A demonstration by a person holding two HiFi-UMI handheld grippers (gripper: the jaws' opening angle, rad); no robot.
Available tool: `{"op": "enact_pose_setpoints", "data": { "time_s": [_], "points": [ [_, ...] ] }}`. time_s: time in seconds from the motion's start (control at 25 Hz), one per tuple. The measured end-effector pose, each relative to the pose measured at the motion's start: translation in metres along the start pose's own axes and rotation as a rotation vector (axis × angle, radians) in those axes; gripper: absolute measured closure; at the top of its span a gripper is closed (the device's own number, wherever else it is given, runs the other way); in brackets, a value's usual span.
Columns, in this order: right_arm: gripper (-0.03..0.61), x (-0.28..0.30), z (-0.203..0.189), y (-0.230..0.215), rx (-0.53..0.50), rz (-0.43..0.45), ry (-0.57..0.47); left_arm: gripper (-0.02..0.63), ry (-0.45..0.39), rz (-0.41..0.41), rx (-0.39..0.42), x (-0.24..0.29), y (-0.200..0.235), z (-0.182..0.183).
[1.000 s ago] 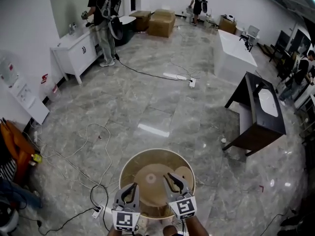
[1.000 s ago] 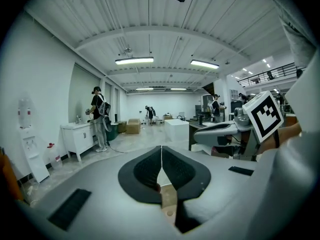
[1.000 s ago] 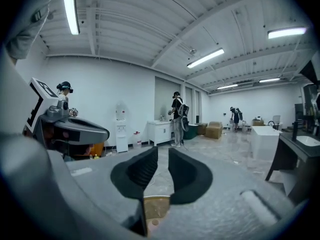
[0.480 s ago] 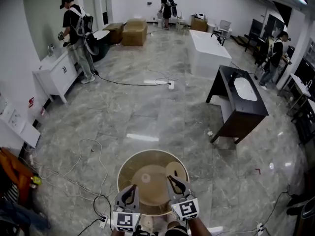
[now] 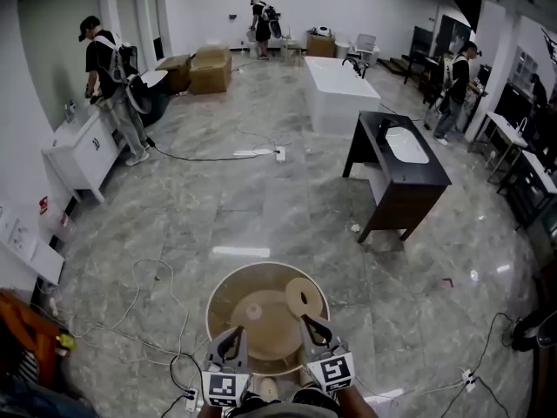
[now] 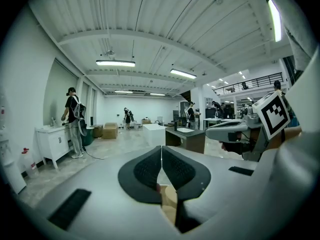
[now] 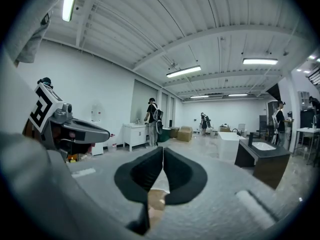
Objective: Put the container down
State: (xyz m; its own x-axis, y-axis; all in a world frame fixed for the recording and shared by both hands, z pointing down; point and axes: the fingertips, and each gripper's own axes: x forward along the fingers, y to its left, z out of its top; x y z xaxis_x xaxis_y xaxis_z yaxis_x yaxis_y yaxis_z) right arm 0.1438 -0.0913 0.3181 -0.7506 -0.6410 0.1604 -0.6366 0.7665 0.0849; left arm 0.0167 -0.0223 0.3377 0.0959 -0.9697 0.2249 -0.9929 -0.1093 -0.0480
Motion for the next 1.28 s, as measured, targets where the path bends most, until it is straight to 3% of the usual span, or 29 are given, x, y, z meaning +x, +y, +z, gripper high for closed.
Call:
{"op": "enact_pose_setpoints", "data": {
  "time_s": [0.12, 0.24, 0.36, 0.48, 0.72, 1.28],
  "points": [
    [0.575, -0.012, -0.005, 0.012, 0.001, -0.019, 0.002, 0.592, 0.005, -0.023, 0.002, -0.01, -0.005, -0.001],
    [0.575, -0.022, -0.005, 0.022, -0.002, -0.036, 0.003, 0.592, -0.008, -0.032, 0.058, -0.02, 0.0, -0.005],
    [0.575, -0.028, -0.006, 0.026, 0.002, -0.062, -0.01, 0.592, -0.007, -0.04, 0.022, -0.029, 0.001, -0.003],
    [0.578, -0.031, -0.007, 0.031, 0.009, -0.067, -0.01, 0.592, -0.009, -0.05, 0.038, -0.034, 0.003, -0.005],
    [0.58, -0.029, -0.007, 0.034, 0.001, -0.059, -0.014, 0.592, -0.01, -0.051, -0.032, -0.035, -0.004, 0.004],
    [0.58, -0.025, -0.008, 0.032, 0.005, -0.033, 0.009, 0.592, -0.032, -0.043, 0.052, -0.027, 0.003, -0.006]
  ]
}}
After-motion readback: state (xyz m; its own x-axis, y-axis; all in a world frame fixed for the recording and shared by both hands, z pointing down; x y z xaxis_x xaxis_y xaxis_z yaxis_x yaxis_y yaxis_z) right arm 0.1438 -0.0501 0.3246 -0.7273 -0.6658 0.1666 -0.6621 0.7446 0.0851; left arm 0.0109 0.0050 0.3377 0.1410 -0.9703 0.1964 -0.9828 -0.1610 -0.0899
